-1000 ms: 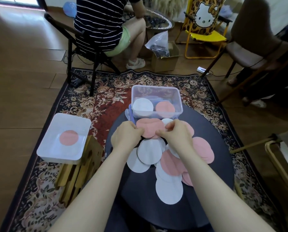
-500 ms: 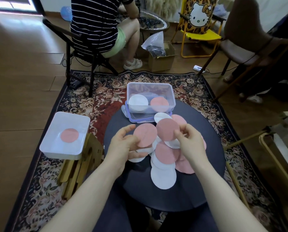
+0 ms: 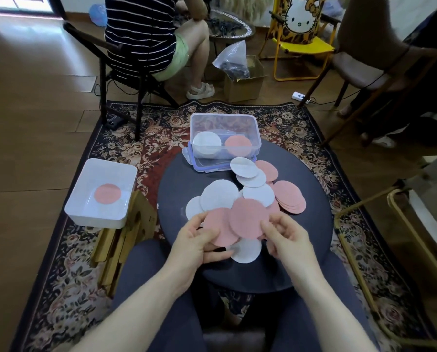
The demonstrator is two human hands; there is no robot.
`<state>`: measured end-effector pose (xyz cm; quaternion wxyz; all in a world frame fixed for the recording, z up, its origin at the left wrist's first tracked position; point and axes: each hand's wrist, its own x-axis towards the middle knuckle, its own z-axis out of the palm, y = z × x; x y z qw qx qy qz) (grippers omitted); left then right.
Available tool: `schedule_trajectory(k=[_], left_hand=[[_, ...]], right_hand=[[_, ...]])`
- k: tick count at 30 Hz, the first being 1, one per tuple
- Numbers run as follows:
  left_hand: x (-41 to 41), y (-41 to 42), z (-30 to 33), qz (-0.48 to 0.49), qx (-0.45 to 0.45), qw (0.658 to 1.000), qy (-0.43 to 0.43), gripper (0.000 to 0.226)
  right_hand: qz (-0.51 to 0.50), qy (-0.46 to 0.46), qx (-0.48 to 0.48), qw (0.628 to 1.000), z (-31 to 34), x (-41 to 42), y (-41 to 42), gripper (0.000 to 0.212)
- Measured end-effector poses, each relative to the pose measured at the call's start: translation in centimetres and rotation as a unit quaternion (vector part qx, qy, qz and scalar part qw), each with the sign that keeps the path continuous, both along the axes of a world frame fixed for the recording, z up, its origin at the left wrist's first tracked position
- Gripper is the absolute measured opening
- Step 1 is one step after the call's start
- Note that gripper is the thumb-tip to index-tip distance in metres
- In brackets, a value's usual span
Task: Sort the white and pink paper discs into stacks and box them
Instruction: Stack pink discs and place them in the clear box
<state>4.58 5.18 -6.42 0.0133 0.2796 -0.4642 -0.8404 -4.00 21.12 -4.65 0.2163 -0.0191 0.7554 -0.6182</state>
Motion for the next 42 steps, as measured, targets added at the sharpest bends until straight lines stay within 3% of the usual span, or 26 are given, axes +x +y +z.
schedule_trajectory(k=[9,12,15,18,21,25,29,35,37,42], left_hand=[[0.1,0.0,0.0,-0.011,-0.019,1.0,0.019,0.023],[-0.1,0.0,-0.1,0.01,-0.013,1.0,0.01,0.024],[-0.3,0.1,-0.2,0.022,-0.023,0.999,0.002,0.023],[-0.4,0.3,-0.2,0.034,-0.03,0.999,-0.002,0.022],[-0.4,0.2,-0.2,0.037,-0.029,0.999,-0.008,0.02],[-0.4,0.3,-0.2,0.031,-0.03,0.999,-0.012,0.02],[-0.5,0.3,-0.2,0.029,-0.03,0.999,-0.009,0.019],[-0.5,0.3,-0.4,0.027,-0.032,0.999,-0.007,0.018],[-0.5,0.3,-0.4,0.025,-0.035,0.999,-0.005,0.018],[-0.5,0.3,-0.5,0.021,-0.039,0.999,-0.006,0.02]], right_hand=[[0.011,0.016,0.027,0.999,-0.6,1.5,-1.1,0.008],[-0.01,0.078,0.101,0.992,-0.8,0.6,-1.0,0.002],[-0.021,0.127,0.243,0.961,-0.9,-0.8,-1.0,0.024],[-0.004,0.125,0.312,0.942,-1.0,-1.5,-1.7,0.051],[0.005,0.141,0.347,0.927,-1.3,-1.6,-2.3,0.051],[-0.015,0.125,0.341,0.932,-1.4,-1.7,-2.0,0.047],[-0.013,0.096,0.315,0.944,-1.2,-2.5,-1.4,0.027],[0.017,-0.018,0.21,0.977,-1.5,-4.4,0.2,0.03],[0.02,-0.014,0.214,0.977,-1.3,-4.4,0.6,0.019],[0.036,0.005,0.242,0.969,-1.5,-4.4,2.0,0.018]])
